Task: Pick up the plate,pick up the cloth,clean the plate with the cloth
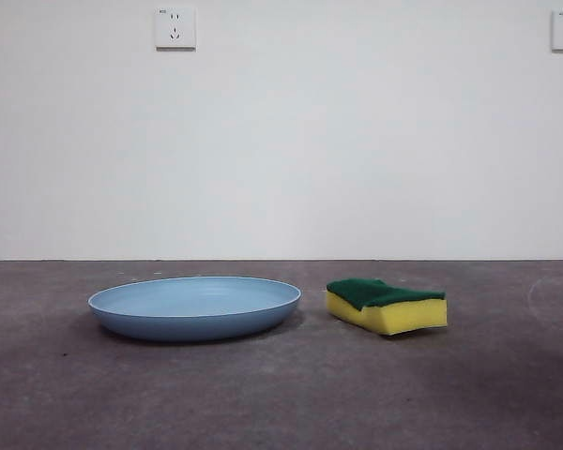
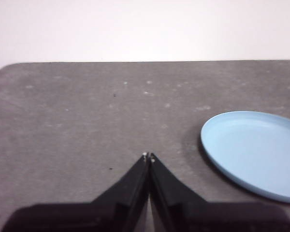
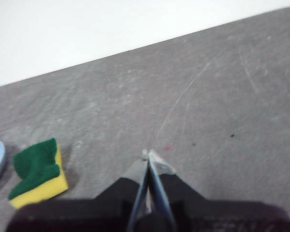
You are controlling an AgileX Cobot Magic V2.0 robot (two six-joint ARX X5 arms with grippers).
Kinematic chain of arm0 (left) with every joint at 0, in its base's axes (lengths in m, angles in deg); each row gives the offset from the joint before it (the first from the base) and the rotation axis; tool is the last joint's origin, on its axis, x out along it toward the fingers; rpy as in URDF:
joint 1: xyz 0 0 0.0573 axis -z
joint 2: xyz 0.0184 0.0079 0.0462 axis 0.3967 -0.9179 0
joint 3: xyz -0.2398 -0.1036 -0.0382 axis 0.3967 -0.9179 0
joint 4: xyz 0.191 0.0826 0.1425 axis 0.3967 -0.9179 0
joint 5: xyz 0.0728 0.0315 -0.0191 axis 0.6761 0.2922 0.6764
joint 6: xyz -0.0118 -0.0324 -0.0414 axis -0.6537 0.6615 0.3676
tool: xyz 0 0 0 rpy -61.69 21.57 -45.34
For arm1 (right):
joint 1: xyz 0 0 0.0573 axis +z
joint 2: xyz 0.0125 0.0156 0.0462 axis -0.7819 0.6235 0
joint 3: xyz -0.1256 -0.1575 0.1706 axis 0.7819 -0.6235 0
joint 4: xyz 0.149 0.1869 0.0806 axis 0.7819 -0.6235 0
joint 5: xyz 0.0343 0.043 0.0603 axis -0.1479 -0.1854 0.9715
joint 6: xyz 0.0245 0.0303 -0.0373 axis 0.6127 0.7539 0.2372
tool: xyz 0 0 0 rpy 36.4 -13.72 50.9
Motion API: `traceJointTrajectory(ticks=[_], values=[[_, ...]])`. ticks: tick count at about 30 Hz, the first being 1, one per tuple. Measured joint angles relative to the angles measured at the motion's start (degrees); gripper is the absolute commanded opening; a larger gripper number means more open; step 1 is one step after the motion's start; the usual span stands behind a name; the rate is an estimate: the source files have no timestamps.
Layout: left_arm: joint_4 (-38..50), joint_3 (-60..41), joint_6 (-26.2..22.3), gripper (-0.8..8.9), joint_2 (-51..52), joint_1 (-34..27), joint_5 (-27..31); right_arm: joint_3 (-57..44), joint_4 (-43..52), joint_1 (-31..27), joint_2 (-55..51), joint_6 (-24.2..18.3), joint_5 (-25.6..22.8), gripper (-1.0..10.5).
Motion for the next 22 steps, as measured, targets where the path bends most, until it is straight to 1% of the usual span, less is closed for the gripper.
traceJointTrajectory(ticks=[4,7,9,12,17,19,22], values=[[-1.2,0.3,4.6,-0.06,-0.2,0.0,-1.9,2.2,-3.7,0.0,2.8,3.4,0.8,-0.1],[-3.1,2.1,9.5,-0.06,-1.8,0.0,-2.9,5.8,-5.1,0.0,6.5,5.4,1.4,-0.1],[-3.3,4.0,12.4,-0.06,-3.5,0.0,-4.6,9.1,-5.6,0.0,9.7,6.1,3.5,-0.1],[-3.1,6.9,15.1,-0.06,-7.0,0.0,-7.6,14.4,-6.4,0.0,15.1,6.5,7.3,-0.1],[-3.5,12.1,16.6,-0.06,-15.6,0.0,-12.9,24.1,-11.6,0.0,25.5,6.1,14.3,-0.1],[-3.5,14.6,16.5,-0.06,-19.6,0.0,-14.7,28.1,-14.2,0.0,29.9,4.9,17.3,0.0],[-3.9,18.4,15.6,-0.06,-26.0,0.0,-17.9,34.3,-19.3,0.0,36.6,1.8,21.5,0.0]])
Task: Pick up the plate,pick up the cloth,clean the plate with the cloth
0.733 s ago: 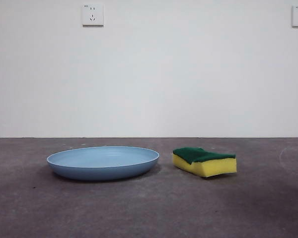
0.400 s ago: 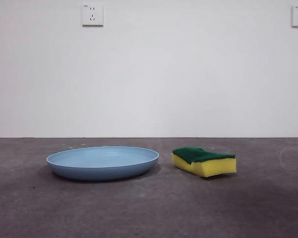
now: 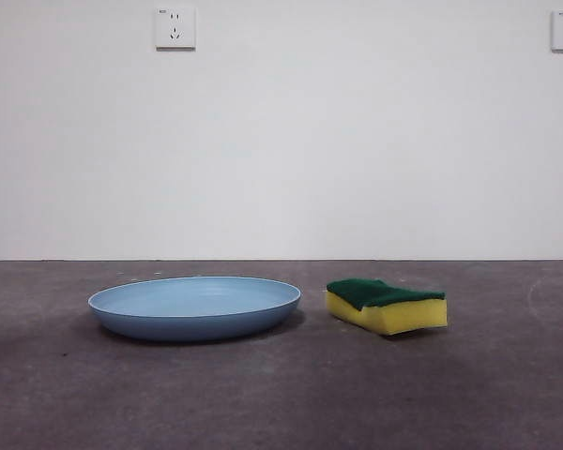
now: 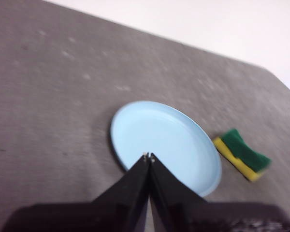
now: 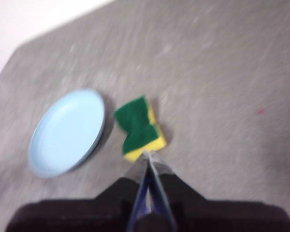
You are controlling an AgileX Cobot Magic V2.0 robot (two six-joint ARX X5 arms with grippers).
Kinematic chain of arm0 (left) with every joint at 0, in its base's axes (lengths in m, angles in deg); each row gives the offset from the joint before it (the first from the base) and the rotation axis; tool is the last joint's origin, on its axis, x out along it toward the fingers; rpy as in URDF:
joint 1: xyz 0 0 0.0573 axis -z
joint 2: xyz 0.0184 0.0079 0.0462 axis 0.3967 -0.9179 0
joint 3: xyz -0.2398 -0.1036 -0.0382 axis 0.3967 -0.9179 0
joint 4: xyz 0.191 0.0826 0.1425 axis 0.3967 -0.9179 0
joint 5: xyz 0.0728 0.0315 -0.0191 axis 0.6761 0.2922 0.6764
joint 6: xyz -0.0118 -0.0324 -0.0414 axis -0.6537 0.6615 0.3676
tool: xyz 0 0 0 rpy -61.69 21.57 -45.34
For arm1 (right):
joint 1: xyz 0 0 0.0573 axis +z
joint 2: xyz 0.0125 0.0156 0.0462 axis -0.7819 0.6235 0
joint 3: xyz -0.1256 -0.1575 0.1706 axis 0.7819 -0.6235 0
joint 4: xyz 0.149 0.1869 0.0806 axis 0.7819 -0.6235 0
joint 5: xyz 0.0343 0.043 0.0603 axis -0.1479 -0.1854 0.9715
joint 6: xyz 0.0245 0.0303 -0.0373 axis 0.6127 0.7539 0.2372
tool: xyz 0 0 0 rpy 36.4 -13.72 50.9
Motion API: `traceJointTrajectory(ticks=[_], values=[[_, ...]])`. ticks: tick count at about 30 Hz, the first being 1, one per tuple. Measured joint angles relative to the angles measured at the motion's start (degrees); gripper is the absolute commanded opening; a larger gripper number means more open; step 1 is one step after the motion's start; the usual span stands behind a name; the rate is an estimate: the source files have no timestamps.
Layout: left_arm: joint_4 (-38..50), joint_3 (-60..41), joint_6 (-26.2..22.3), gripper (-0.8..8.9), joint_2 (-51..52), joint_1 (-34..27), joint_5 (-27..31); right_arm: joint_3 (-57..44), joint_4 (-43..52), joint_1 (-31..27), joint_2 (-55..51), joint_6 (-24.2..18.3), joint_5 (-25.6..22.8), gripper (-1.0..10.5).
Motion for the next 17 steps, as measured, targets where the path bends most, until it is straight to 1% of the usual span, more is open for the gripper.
traceJointTrajectory(ticks=[3,6,7,8,11,12,13,14,15,17], values=[[-2.7,4.2,-1.7,-0.06,-6.9,0.0,-4.5,6.0,-6.6,0.0,6.7,-4.3,3.0,0.0],[-7.2,8.8,-3.6,-0.04,-14.0,0.0,-9.9,10.9,-13.2,0.0,12.8,-8.7,4.4,0.1],[-8.7,10.3,-4.2,-0.04,-16.3,0.0,-11.8,12.1,-15.0,0.0,14.6,-9.8,4.6,0.6],[-10.1,11.6,-4.9,-0.03,-18.4,0.0,-13.7,13.1,-16.4,0.0,16.1,-10.8,4.6,1.3],[-11.3,14.1,-6.1,0.12,-22.3,0.0,-18.1,14.4,-17.5,0.0,18.8,-12.2,4.7,3.2],[-11.0,14.7,-6.3,0.69,-23.2,0.0,-18.5,14.4,-17.5,0.0,19.3,-12.5,4.6,3.7],[-10.6,15.0,-6.4,1.53,-23.7,0.0,-18.6,14.4,-17.7,0.0,19.5,-12.6,4.6,4.0],[-9.7,15.1,-6.5,2.71,-23.9,0.0,-18.6,14.4,-17.8,0.0,19.5,-12.7,4.6,4.2],[-9.4,15.1,-6.6,3.29,-23.9,0.0,-18.5,14.4,-17.8,0.0,19.5,-12.9,4.6,4.2],[-9.1,15.1,-6.5,3.46,-23.9,0.0,-18.5,14.4,-17.8,0.0,19.4,-13.1,4.6,4.1]])
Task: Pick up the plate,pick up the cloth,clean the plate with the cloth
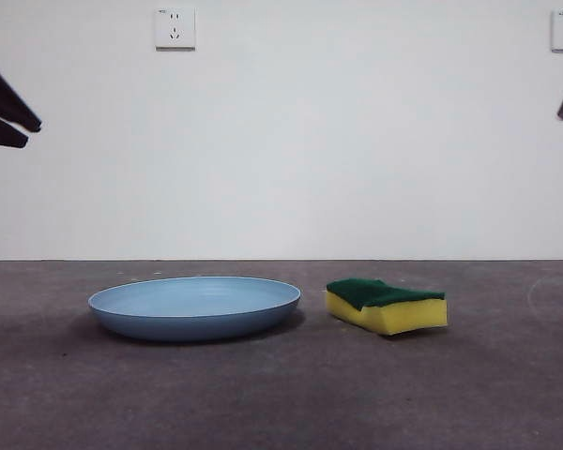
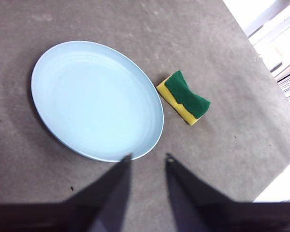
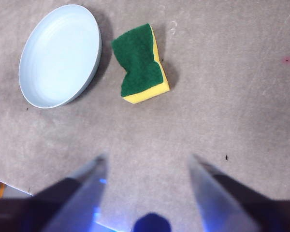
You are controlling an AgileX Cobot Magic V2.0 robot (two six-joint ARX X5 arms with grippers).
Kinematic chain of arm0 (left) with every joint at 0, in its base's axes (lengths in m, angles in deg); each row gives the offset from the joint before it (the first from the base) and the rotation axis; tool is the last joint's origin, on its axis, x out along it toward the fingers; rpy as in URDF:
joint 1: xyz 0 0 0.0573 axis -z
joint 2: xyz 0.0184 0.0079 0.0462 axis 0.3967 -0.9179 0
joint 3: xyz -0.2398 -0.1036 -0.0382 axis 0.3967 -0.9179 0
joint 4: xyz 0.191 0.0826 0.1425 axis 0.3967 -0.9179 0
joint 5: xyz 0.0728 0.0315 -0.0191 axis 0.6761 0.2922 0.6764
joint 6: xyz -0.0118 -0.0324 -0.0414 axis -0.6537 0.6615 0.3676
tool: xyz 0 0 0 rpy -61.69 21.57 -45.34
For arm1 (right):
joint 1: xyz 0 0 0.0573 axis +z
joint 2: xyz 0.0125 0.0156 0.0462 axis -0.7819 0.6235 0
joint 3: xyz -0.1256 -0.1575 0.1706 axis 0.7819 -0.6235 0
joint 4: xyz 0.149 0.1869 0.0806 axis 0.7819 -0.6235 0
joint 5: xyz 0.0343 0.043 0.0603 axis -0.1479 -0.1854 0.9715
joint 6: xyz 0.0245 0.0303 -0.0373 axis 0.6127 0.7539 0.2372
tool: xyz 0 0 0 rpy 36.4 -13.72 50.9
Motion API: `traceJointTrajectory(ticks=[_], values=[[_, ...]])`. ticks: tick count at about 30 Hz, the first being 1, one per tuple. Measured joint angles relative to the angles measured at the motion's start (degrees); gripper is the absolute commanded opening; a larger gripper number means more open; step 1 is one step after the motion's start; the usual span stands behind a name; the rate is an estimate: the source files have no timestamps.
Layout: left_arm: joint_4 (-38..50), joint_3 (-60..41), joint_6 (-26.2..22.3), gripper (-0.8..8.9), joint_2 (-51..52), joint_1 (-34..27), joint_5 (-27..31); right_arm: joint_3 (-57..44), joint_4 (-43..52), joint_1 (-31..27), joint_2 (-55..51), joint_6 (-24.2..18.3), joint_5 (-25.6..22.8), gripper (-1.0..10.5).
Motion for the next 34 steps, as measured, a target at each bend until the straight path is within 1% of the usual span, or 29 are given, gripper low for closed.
traceJointTrajectory(ticks=[4,8,12,16,19,25,29,34], values=[[0.1,0.0,1.4,3.46,-0.1,0.0,0.0,0.0,-0.3,0.0,-0.2,0.0,0.0,4.1],[2.2,0.2,2.8,3.46,-2.0,0.0,0.7,0.0,-0.3,0.0,-0.2,0.0,0.0,4.1],[2.1,3.4,3.3,3.46,-7.5,0.0,3.9,0.0,-0.3,0.0,-0.2,0.1,0.0,4.1],[1.9,8.5,3.2,3.46,-15.0,0.0,4.4,0.0,-0.3,0.0,-0.3,0.2,0.0,4.1],[0.0,13.2,2.2,3.46,-21.2,0.0,6.1,0.0,-0.3,0.0,-0.3,0.3,0.0,4.1],[-6.3,22.4,-1.7,3.45,-33.2,1.0,13.0,0.0,-0.3,0.0,-0.3,0.3,0.0,4.1],[-7.3,26.8,-3.9,3.45,-39.5,2.5,15.0,0.0,-0.3,0.0,-0.3,0.3,0.0,4.1],[-6.7,28.5,-4.8,3.45,-45.0,4.4,16.0,0.0,-0.3,0.0,-0.3,0.3,0.0,4.1]])
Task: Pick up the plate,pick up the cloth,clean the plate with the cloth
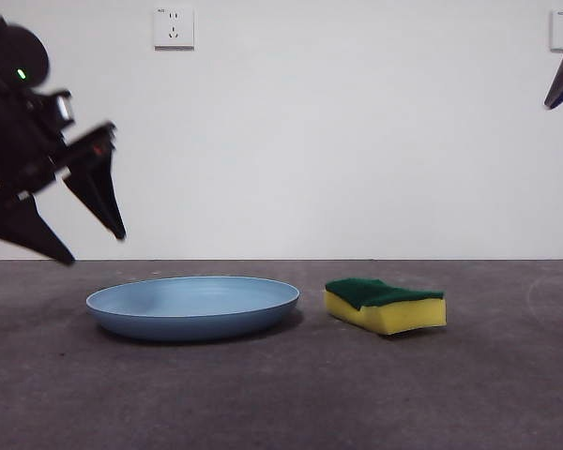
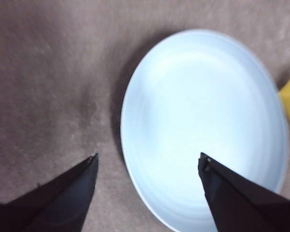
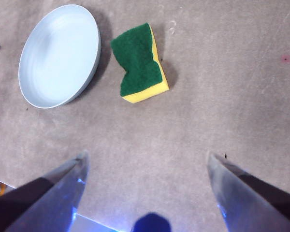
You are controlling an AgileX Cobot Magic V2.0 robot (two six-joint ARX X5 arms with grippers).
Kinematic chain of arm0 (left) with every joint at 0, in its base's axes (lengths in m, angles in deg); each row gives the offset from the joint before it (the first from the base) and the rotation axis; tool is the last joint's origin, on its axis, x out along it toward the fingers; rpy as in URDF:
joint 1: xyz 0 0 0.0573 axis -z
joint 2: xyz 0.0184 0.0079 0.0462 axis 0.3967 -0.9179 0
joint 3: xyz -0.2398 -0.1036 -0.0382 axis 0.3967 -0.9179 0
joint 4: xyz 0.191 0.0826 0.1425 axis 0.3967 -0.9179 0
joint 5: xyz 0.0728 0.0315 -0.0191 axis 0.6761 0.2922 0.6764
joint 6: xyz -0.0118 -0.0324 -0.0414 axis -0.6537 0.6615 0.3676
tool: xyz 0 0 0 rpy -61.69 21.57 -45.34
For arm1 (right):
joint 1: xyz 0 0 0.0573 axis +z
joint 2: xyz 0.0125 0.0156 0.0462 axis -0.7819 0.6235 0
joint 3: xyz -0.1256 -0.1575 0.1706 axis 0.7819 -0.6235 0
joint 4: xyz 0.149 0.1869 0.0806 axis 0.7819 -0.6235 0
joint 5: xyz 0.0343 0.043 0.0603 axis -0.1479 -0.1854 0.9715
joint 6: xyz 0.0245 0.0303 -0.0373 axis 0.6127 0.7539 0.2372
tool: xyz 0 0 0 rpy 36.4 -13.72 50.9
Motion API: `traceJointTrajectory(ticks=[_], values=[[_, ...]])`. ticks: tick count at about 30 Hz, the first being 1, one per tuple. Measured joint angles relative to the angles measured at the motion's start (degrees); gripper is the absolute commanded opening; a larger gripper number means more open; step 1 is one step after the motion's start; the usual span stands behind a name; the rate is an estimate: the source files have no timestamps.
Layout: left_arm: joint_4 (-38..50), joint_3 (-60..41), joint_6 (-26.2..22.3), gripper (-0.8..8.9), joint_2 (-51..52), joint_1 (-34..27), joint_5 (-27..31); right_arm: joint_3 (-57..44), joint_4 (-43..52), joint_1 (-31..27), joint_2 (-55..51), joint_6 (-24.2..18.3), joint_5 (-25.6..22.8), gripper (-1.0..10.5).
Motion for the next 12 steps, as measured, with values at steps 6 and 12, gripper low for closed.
traceJointTrajectory(ticks=[6,12], values=[[0.6,0.0,-0.1,3.45,-5.1,2.1,2.2,0.0,0.0,0.0,0.0,0.0,0.0,4.1],[2.8,0.0,-0.3,3.41,-6.5,3.8,4.0,0.0,0.0,0.0,0.0,0.0,0.0,4.1]])
